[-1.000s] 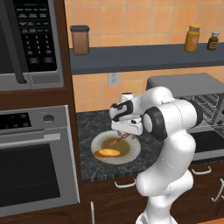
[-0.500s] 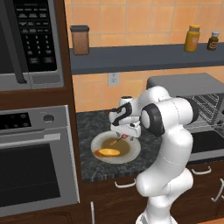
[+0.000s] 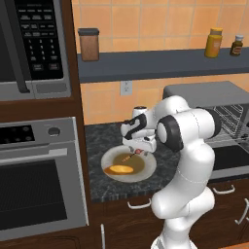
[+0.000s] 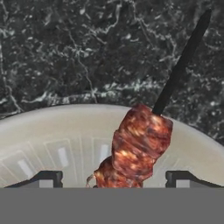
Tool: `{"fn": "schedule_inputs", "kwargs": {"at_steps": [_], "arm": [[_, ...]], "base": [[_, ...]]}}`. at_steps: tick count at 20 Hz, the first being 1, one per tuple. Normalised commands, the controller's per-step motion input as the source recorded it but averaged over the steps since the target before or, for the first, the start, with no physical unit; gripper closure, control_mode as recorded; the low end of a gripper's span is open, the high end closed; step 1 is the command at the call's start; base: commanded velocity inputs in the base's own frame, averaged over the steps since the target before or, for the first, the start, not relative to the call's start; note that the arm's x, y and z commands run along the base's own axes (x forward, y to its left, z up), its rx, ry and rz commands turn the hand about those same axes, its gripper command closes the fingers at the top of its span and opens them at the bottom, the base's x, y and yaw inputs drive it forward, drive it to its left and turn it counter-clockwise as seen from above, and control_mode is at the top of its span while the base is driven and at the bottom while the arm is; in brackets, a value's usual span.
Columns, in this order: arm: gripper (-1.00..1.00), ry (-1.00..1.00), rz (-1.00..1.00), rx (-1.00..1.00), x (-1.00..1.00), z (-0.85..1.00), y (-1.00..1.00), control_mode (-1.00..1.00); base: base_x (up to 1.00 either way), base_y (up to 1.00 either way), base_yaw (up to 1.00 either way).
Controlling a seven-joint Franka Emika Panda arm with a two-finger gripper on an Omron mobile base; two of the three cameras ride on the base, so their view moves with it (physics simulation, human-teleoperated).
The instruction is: Pick up the kebab skewer and baguette bread, and place them inside the toaster oven. Close the toaster oven door and start by setting the timer.
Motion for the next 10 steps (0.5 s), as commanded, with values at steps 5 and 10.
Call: {"fn": "schedule_inputs", "kwargs": {"at_steps": [5, 10], "arm": [[1.0, 0.0, 0.0, 0.0, 0.0, 0.0, 0.0, -1.0], [1.0, 0.0, 0.0, 0.0, 0.0, 0.0, 0.0, -1.0]], "base": [[0.0, 0.0, 0.0], [0.0, 0.0, 0.0]]}}
